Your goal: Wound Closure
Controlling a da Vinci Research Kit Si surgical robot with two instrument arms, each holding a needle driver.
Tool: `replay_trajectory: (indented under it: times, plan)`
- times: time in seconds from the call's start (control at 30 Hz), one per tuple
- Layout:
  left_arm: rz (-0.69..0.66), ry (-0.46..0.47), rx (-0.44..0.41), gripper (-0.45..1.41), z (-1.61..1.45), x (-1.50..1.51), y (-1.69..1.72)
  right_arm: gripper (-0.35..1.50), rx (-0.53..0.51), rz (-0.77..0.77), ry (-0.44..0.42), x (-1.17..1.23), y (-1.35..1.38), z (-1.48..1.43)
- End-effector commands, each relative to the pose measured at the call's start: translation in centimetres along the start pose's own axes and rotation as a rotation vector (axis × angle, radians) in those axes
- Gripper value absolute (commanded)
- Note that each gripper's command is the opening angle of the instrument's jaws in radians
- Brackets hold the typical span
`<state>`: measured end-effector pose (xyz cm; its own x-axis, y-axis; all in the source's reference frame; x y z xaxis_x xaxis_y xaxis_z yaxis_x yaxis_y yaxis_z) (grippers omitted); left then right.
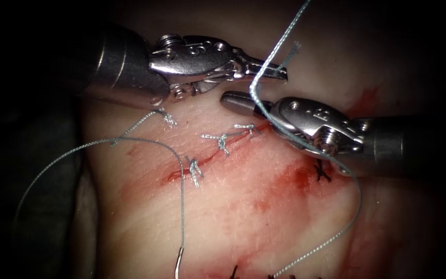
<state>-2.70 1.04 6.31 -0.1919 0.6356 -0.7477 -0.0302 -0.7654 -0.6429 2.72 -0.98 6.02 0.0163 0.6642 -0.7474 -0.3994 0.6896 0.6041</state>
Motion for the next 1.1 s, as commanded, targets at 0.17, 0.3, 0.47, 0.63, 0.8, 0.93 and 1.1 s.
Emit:
replay_trajectory:
  times: [0.17, 0.3, 0.47, 0.63, 0.8, 0.93, 1.1]
  plan:
    - [-0.008, -0.019, 0.093, -0.45, -0.18, -0.08, -0.12, 0.27, -0.056, -0.025, 0.047, 0.24, 0.35, -0.41]
    - [-0.031, -0.271, 0.226, -0.45, -0.43, -0.32, -0.22, 0.54, -0.082, -0.033, 0.053, 0.23, 0.42, -0.74]
    - [-0.147, -0.832, 0.447, 0.51, -0.79, -0.53, -0.31, 0.88, -0.122, -0.019, 0.058, 0.32, 0.38, -0.83]
    - [-0.222, -0.741, 0.472, 1.1, -0.82, -0.83, -0.34, 1.05, -0.129, -0.017, 0.059, 0.32, 0.27, -0.78]
    - [-0.184, -0.708, 0.468, 1.4, -0.78, -0.96, -0.48, 1.03, -0.134, -0.01, 0.057, 0.39, 0.16, -0.75]
    - [-0.087, -0.714, 0.434, 1.37, -0.78, -0.94, -0.55, 1.18, -0.14, -0.014, 0.058, 0.39, 0.08, -0.72]
    - [-0.041, -0.724, 0.435, 1.37, -0.69, -1.0, -0.6, 1.01, -0.136, -0.102, 0.053, 0.39, -0.04, -0.62]
